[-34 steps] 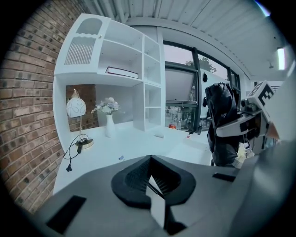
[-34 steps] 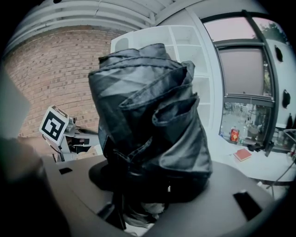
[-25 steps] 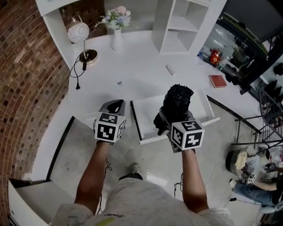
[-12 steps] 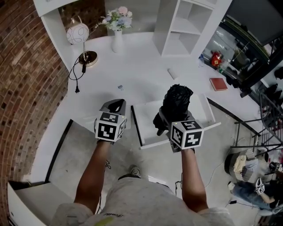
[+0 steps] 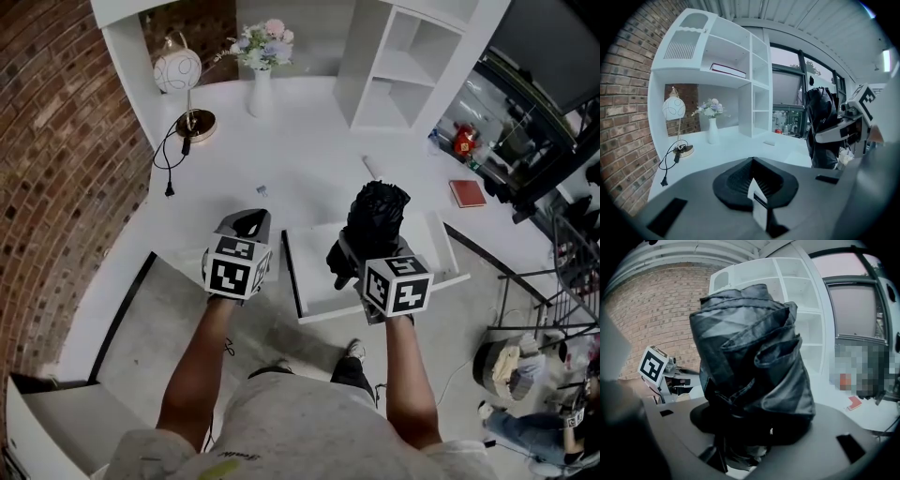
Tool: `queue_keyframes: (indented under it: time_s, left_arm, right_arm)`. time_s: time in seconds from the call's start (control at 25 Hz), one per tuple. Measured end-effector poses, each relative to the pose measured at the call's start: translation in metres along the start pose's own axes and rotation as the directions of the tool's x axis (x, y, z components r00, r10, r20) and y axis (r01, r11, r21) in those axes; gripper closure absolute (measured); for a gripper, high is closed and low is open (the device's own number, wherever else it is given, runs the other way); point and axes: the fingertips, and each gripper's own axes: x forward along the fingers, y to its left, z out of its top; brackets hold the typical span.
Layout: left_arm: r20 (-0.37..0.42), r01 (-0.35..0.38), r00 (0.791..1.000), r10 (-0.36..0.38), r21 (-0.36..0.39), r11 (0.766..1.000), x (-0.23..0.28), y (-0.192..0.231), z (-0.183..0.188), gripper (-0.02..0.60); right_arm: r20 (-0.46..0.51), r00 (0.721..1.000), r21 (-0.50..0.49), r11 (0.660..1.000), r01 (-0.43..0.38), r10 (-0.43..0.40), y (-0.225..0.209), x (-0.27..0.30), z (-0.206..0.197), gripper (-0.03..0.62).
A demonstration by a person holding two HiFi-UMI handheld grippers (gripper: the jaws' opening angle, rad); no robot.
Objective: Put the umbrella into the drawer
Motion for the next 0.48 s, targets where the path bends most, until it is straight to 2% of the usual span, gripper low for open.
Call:
queue_keyframes:
  time_s: [0.2, 0.48]
  left_arm:
    - [-0.003, -0.031, 1.0, 0.031, -0.003, 1.0, 0.005, 0.002, -0.001, 0.586]
    - [-0.023, -0.114, 0.993, 0.113, -0.022, 0.993, 0.019, -0.004, 0.003, 0.584]
  right_arm:
    - [0.002, 1.0, -0.011, 1.0, -0.024, 0.024, -0.011, 0.009, 0.001, 0.336]
    - [-0.012, 0.994, -0.028, 0.994, -0.107, 0.107, -0.036, 0.023, -0.001, 0.336]
